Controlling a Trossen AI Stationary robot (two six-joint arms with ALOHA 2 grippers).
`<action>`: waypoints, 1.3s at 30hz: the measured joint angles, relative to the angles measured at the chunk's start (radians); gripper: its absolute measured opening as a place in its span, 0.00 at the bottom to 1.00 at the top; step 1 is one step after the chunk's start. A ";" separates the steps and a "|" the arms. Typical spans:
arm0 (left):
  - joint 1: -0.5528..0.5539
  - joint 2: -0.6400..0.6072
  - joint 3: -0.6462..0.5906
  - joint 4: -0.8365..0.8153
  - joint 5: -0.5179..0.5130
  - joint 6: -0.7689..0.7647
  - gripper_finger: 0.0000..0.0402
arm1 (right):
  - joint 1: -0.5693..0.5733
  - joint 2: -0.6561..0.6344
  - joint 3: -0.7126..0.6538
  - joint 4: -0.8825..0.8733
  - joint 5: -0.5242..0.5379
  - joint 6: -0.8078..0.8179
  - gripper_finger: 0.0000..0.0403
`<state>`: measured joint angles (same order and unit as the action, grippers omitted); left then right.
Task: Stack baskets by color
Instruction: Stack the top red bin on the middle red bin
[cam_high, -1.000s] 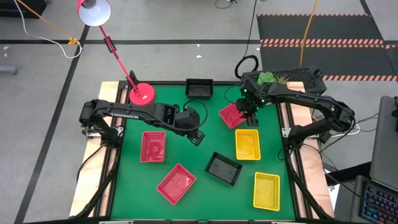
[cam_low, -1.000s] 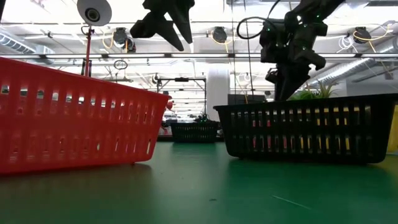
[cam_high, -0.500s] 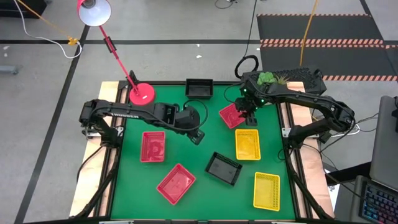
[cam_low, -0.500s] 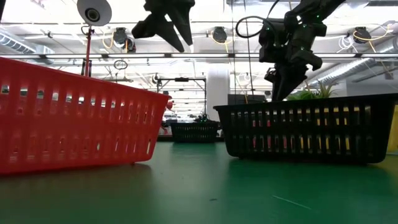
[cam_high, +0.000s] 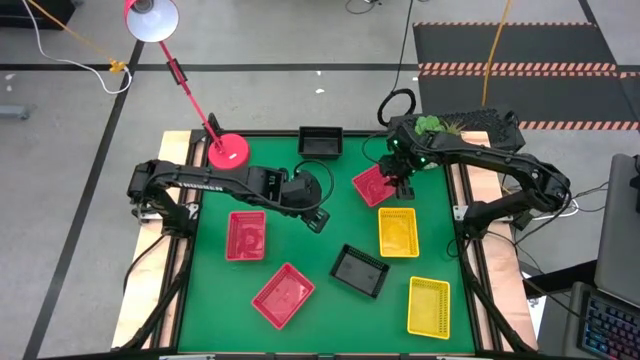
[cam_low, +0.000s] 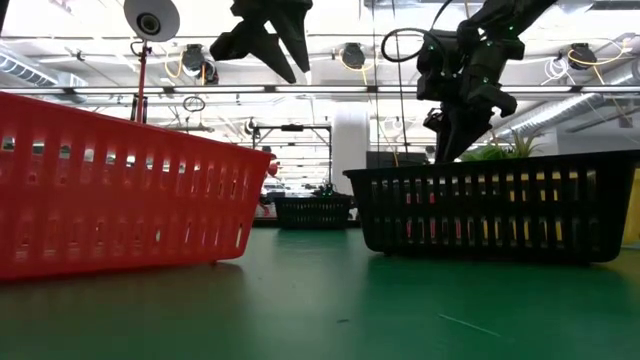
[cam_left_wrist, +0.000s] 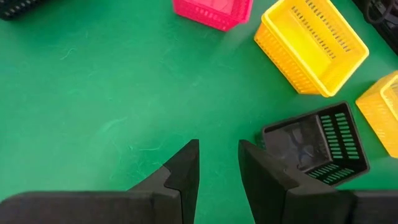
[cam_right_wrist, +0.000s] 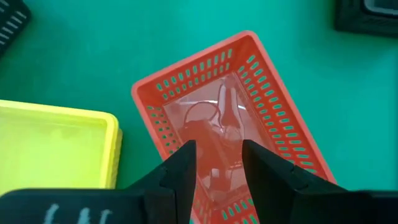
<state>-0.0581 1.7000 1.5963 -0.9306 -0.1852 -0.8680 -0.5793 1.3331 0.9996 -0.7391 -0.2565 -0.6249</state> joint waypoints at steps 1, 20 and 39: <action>-0.003 0.000 0.000 0.000 0.000 0.000 0.28 | -0.004 0.000 0.000 -0.005 -0.002 -0.001 0.31; 0.000 0.000 0.000 0.000 0.022 0.081 0.28 | -0.006 0.001 -0.101 -0.066 -0.005 -0.069 0.31; 0.024 0.000 0.000 0.000 0.046 0.105 0.28 | -0.006 0.000 -0.156 0.011 0.104 -0.157 0.16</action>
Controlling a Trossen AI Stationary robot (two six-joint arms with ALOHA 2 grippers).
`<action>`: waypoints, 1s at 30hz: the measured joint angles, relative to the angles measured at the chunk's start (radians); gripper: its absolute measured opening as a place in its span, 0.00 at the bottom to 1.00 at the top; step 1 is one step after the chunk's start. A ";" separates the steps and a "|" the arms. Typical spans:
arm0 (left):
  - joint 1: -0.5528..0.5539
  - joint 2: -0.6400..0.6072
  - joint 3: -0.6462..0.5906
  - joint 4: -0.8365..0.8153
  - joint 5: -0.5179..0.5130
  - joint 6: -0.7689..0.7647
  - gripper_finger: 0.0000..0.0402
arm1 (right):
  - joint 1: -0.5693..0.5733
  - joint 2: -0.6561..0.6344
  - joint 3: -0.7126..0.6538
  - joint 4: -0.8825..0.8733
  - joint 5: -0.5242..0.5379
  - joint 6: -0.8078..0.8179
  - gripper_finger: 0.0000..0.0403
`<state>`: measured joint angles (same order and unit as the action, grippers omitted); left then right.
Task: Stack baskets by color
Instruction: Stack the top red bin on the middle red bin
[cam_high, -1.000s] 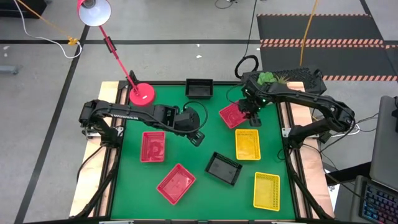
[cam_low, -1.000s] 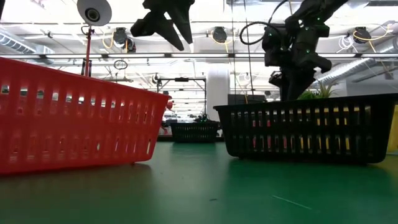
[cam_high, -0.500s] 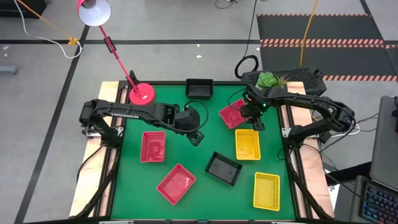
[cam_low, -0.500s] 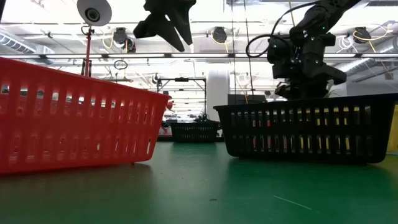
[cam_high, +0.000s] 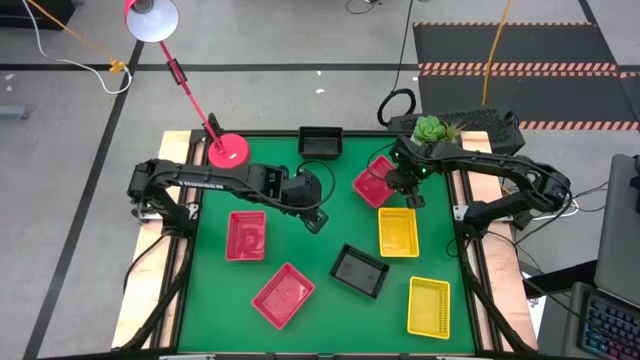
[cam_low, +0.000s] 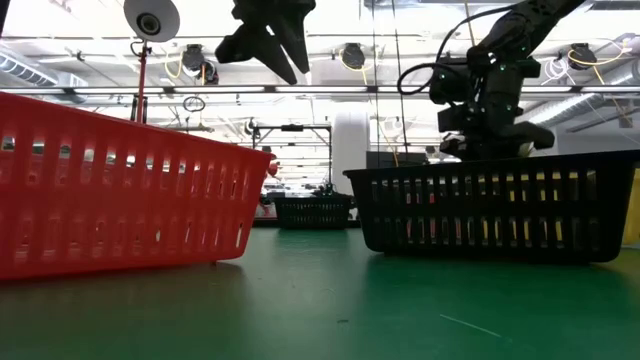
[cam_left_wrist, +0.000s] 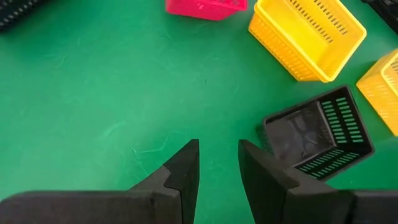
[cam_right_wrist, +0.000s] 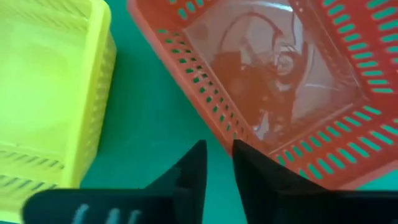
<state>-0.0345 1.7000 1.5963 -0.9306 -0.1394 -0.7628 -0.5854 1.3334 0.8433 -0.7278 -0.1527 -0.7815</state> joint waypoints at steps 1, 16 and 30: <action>0.000 0.000 0.000 0.000 0.000 0.005 0.28 | 0.000 0.000 0.000 0.001 0.002 -0.007 0.14; 0.035 0.000 0.000 0.000 0.005 0.062 0.28 | 0.000 0.000 0.000 0.057 0.003 -0.006 0.01; 0.033 0.000 0.000 0.000 0.009 0.055 0.28 | 0.014 -0.026 -0.001 0.054 0.048 -0.071 0.25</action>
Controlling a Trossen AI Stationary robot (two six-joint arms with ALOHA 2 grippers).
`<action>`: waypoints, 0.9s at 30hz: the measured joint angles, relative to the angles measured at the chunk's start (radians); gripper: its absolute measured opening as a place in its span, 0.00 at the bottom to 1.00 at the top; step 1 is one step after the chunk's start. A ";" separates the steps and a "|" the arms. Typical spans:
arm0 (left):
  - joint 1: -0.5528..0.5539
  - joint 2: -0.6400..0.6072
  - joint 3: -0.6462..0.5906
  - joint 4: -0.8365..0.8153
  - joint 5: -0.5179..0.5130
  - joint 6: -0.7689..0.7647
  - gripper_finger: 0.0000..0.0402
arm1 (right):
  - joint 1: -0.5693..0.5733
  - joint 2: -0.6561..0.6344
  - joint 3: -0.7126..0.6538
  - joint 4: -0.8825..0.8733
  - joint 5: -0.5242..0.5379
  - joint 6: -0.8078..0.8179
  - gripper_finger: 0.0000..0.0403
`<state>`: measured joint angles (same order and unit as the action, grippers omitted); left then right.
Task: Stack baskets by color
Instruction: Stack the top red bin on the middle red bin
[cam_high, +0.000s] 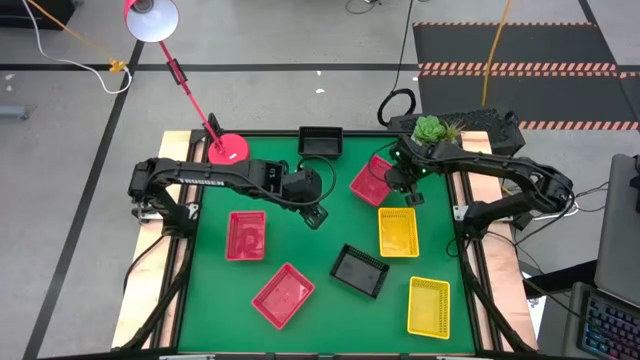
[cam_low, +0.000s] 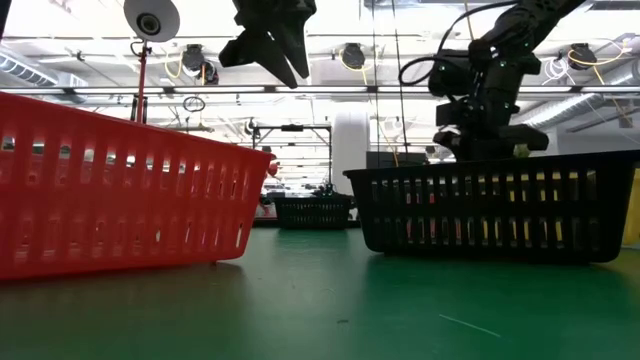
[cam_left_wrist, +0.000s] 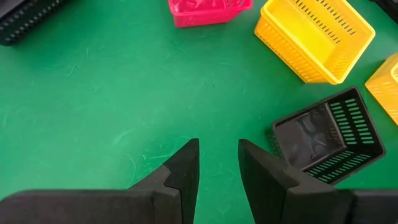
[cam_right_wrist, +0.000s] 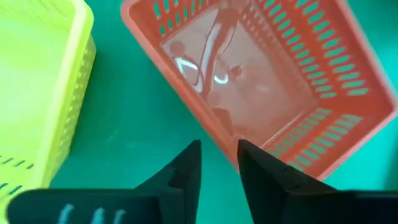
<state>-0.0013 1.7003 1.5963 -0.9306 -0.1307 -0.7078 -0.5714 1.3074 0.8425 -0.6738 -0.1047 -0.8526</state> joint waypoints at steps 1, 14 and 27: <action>0.000 0.000 0.000 0.000 0.000 0.001 0.28 | 0.001 -0.001 0.000 0.010 0.000 -0.021 0.26; 0.000 0.000 0.000 0.000 0.003 0.025 0.28 | -0.003 0.000 -0.057 0.123 0.000 -0.204 0.24; 0.013 0.000 0.000 0.000 0.081 0.092 0.28 | -0.002 -0.001 -0.119 0.196 0.000 -0.219 0.02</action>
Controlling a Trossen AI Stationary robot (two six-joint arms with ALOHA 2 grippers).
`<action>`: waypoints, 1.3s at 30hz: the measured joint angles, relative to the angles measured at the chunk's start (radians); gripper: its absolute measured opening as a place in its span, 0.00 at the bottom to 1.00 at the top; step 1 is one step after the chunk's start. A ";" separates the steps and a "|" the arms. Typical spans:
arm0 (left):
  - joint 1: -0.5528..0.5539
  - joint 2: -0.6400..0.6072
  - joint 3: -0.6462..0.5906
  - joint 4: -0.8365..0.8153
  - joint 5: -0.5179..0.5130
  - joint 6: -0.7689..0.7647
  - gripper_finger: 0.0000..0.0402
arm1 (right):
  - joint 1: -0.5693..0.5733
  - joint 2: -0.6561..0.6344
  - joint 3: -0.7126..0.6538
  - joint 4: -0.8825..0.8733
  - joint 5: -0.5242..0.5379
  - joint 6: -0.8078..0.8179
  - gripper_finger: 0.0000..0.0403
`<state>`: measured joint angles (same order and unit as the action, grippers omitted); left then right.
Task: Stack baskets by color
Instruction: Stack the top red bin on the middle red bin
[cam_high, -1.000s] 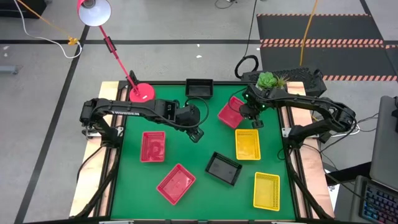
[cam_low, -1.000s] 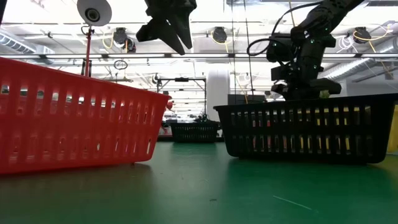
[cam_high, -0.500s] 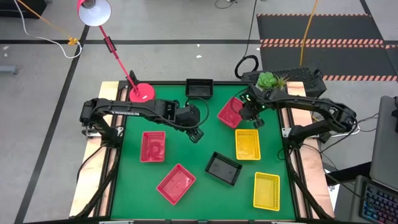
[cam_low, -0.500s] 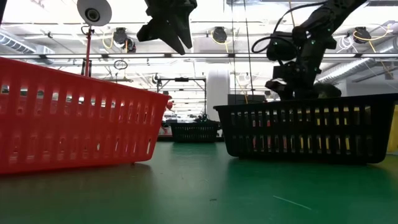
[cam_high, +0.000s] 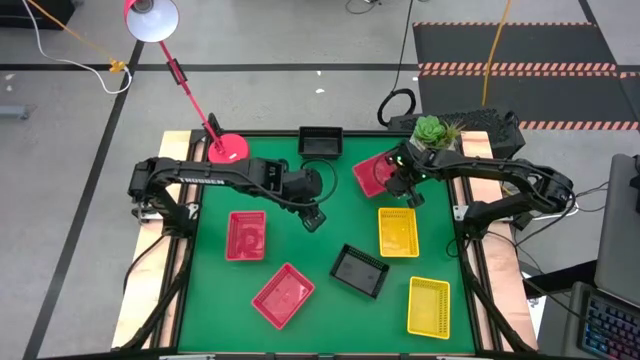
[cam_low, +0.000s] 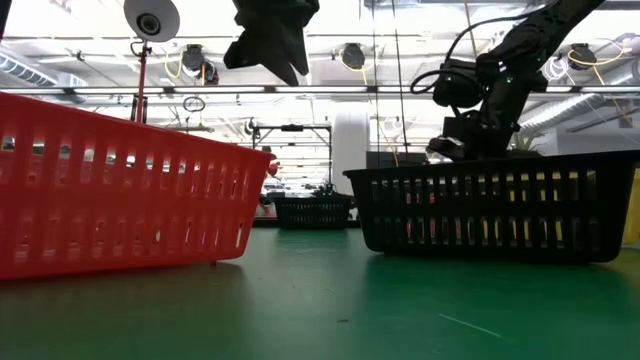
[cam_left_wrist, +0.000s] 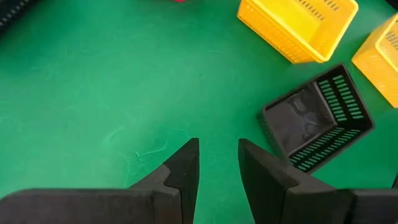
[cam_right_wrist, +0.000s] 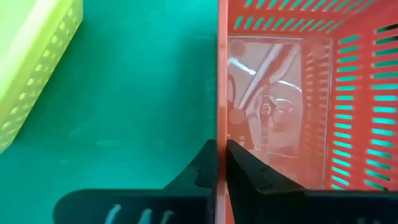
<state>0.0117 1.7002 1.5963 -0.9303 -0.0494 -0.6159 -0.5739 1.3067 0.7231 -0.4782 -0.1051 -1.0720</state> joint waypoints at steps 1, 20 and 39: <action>0.005 -0.006 0.000 0.000 0.003 0.002 0.28 | 0.000 0.000 0.000 0.003 0.000 -0.011 0.03; 0.089 -0.216 0.001 0.002 -0.162 0.032 0.28 | 0.070 -0.136 0.086 0.007 -0.024 0.080 0.01; 0.077 -0.350 0.000 0.070 -0.171 0.395 0.53 | 0.155 -0.285 0.179 0.060 -0.590 0.438 0.00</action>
<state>0.0883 1.3498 1.5967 -0.8601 -0.2203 -0.2207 -0.4189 1.0218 0.9024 -0.4177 -0.6954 -0.6345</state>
